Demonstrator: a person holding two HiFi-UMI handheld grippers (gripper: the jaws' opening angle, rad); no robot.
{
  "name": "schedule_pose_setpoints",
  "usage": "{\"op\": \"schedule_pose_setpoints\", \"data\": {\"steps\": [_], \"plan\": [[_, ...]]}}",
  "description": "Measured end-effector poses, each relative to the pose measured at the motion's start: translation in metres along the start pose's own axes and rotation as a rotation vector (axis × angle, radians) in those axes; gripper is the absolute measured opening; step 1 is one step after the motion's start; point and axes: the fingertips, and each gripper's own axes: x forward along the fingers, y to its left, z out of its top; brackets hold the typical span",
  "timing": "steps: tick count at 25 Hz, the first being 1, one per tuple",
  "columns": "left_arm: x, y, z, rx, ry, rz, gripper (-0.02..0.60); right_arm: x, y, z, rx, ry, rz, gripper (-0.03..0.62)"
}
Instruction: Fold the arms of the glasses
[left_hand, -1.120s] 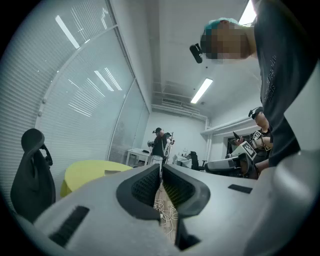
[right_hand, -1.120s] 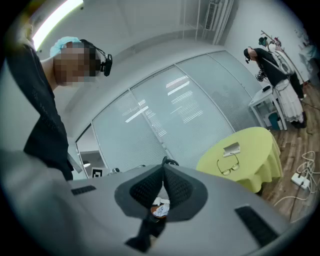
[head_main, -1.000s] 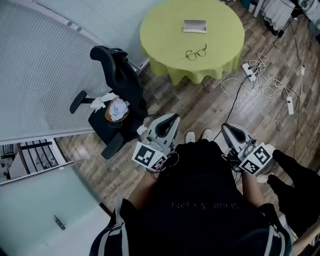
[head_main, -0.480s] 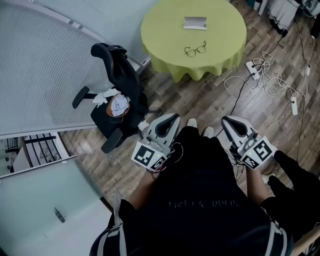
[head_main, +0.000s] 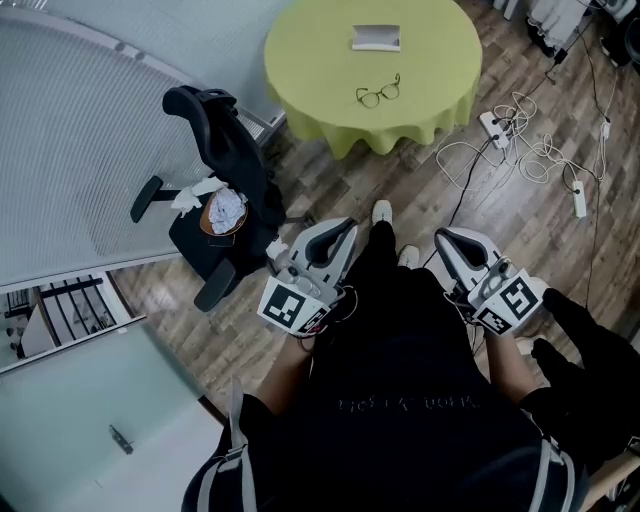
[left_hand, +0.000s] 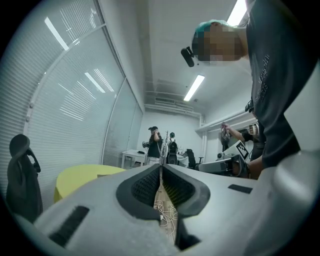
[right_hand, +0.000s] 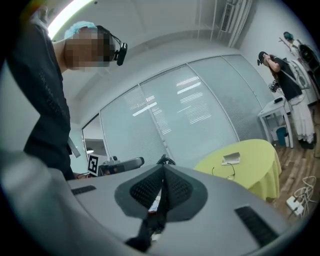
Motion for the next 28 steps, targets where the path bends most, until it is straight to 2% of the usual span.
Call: {"op": "schedule_pose_setpoints", "data": {"steps": [4,9,14,18,22,26,28], "plan": [[0.009,0.011,-0.004,-0.015,-0.001,-0.014,0.029,0.014,-0.003,0.0,-0.035,0.023,-0.015,0.031],[0.016,0.032,-0.004,-0.02,0.015,-0.009,0.029,0.034,-0.01,0.003,0.005,0.044,0.001,0.031],[0.023,0.066,-0.006,-0.014,0.048,-0.001,0.029,0.068,-0.031,0.004,0.033,0.082,-0.007,0.031],[0.033,0.106,-0.007,-0.029,0.036,0.013,0.029,0.102,-0.045,0.01,0.038,0.109,0.005,0.031],[0.055,0.135,0.002,-0.056,-0.015,-0.022,0.029,0.135,-0.062,0.022,0.026,0.122,0.008,0.031],[0.078,0.161,0.005,-0.036,-0.005,-0.064,0.029,0.162,-0.084,0.033,0.01,0.117,-0.019,0.031],[0.089,0.175,0.007,-0.052,0.006,-0.071,0.029,0.17,-0.094,0.038,0.006,0.108,-0.036,0.031]]}}
